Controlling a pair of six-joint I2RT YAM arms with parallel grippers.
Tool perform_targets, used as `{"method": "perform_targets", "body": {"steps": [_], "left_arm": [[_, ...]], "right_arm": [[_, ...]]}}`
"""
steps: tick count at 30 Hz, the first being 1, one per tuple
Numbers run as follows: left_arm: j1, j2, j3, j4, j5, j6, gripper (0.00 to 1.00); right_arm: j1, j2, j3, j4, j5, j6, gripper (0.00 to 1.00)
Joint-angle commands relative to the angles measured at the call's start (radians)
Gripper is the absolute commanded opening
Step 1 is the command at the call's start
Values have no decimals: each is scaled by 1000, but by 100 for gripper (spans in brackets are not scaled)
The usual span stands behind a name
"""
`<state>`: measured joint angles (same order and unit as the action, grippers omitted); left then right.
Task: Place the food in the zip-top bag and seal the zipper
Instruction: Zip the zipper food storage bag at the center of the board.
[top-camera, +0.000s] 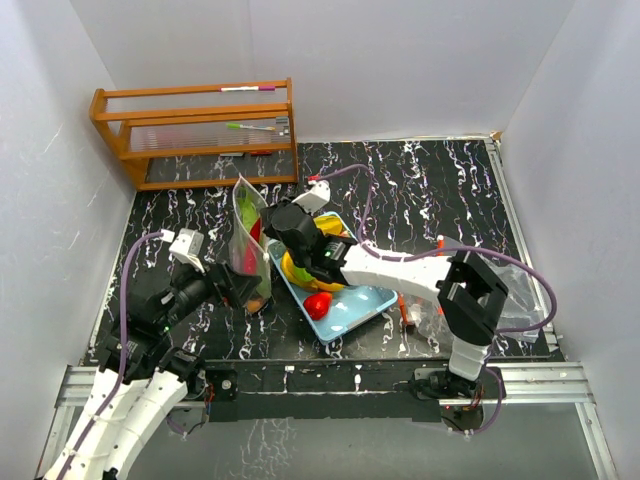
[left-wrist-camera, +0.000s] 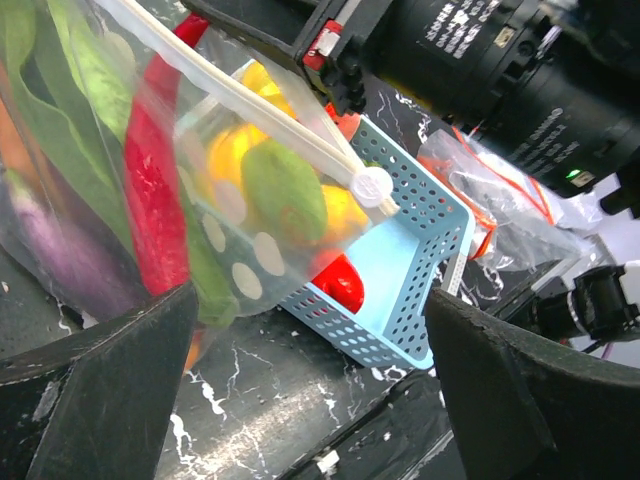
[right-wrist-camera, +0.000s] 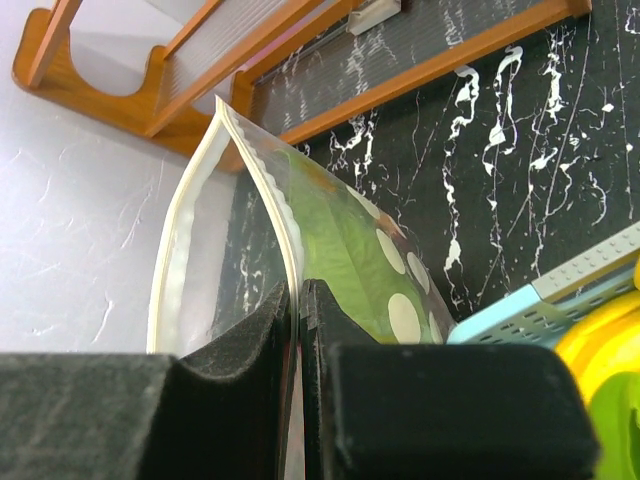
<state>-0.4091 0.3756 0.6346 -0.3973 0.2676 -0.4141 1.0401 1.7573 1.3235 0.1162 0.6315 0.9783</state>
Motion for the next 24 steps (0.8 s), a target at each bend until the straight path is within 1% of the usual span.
{"method": "perform_targets", "body": {"steps": [1, 5, 13, 16, 21, 22, 23, 24], "left_arm": [[-4, -20, -2, 20, -35, -41, 97], [-4, -12, 4, 30, -87, -33, 97], [-4, 105, 29, 95, -184, 11, 97], [-4, 149, 41, 118, -241, 39, 97], [-5, 193, 19, 186, -305, 21, 97], [-4, 193, 10, 201, -318, 17, 96], [-5, 193, 4, 210, -332, 14, 91], [-5, 193, 2, 213, -350, 14, 83]], "right_arm": [[-3, 35, 92, 49, 53, 76, 8], [-3, 62, 170, 45, 30, 83, 8], [-4, 106, 289, 16, 43, 84, 8], [-3, 113, 297, 18, 30, 90, 8], [-3, 101, 269, 27, 21, 114, 8], [-4, 97, 264, 28, 21, 116, 8], [-3, 94, 257, 28, 20, 118, 8], [-4, 90, 252, 28, 20, 119, 7]]}}
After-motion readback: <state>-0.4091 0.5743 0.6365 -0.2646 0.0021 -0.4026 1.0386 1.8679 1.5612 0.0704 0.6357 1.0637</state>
